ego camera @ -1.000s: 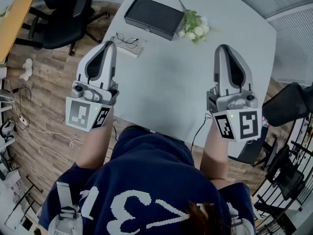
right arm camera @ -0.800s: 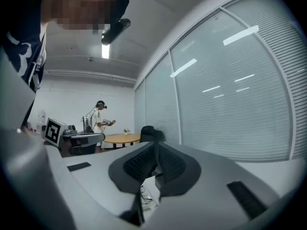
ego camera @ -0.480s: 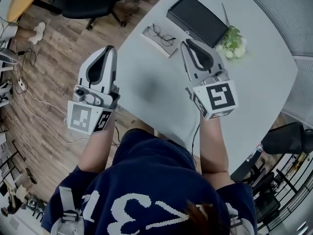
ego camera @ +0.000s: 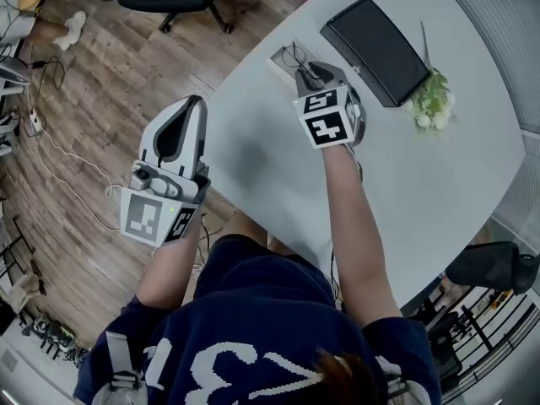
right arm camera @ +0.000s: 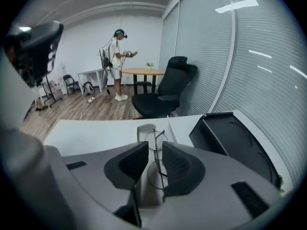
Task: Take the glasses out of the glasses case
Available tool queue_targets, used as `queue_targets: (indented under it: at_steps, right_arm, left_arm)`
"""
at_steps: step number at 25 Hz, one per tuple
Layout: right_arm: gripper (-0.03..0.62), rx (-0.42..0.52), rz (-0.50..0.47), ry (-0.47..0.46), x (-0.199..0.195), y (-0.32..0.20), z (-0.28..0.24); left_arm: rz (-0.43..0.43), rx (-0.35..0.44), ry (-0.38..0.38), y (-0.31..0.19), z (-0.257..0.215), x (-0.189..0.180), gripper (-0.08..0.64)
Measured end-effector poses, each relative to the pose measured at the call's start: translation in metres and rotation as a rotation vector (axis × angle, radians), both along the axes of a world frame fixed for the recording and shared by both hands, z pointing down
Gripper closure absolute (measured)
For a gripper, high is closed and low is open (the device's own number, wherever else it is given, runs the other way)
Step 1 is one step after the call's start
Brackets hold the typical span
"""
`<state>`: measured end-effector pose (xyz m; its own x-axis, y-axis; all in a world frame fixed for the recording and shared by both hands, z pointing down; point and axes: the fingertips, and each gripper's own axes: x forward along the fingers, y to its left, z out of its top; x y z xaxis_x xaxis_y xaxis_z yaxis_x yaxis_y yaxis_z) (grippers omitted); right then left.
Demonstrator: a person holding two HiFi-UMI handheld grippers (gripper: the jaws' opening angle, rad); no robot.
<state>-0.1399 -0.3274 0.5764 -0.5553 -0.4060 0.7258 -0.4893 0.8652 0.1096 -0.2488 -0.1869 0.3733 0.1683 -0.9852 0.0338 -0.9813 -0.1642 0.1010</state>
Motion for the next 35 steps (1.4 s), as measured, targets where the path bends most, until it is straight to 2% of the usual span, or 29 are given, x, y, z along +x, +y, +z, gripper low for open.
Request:
queue_targets:
  at_steps: [3, 5, 9, 11, 12, 15, 23, 27, 31, 35]
  right_arm:
    - [0.486, 0.002, 0.0, 0.132, 0.001, -0.009, 0.023]
    - [0.486, -0.027, -0.006, 0.177, 0.002, -0.011, 0.034]
    - [0.501, -0.052, -0.013, 0.209, 0.001, -0.013, 0.041]
    - [0.563, -0.055, -0.026, 0.207, -0.001, -0.012, 0.04]
    - [0.564, -0.058, -0.032, 0.201, -0.001, -0.011, 0.039]
    - [0.565, -0.051, -0.036, 0.129, 0.001, -0.006, 0.025]
    - [0.566, 0.04, -0.015, -0.165, -0.001, -0.005, -0.065]
    - [0.565, 0.108, 0.021, -0.247, 0.011, -0.004, -0.109]
    - [0.566, 0.148, 0.109, -0.295, 0.045, 0.002, -0.139]
    - [0.566, 0.181, 0.227, -0.317, 0.102, 0.012, -0.158]
  left_arm:
    - [-0.011, -0.02, 0.007, 0.002, 0.009, -0.009, 0.546]
    - [-0.016, -0.027, 0.007, 0.002, 0.014, -0.013, 0.545]
    - [-0.03, -0.037, 0.013, 0.004, 0.02, -0.019, 0.546]
    - [-0.034, -0.038, 0.014, 0.005, 0.02, -0.022, 0.546]
    - [-0.035, -0.037, 0.013, 0.006, 0.019, -0.022, 0.546]
    - [-0.035, -0.028, 0.01, 0.007, 0.013, -0.02, 0.546]
    - [-0.051, 0.021, -0.023, -0.001, -0.014, -0.024, 0.546]
    - [-0.046, 0.062, -0.042, -0.002, -0.036, -0.02, 0.546]
    - [0.007, 0.083, -0.046, -0.01, -0.049, -0.004, 0.545]
    - [0.109, 0.104, -0.041, -0.022, -0.06, 0.034, 0.546]
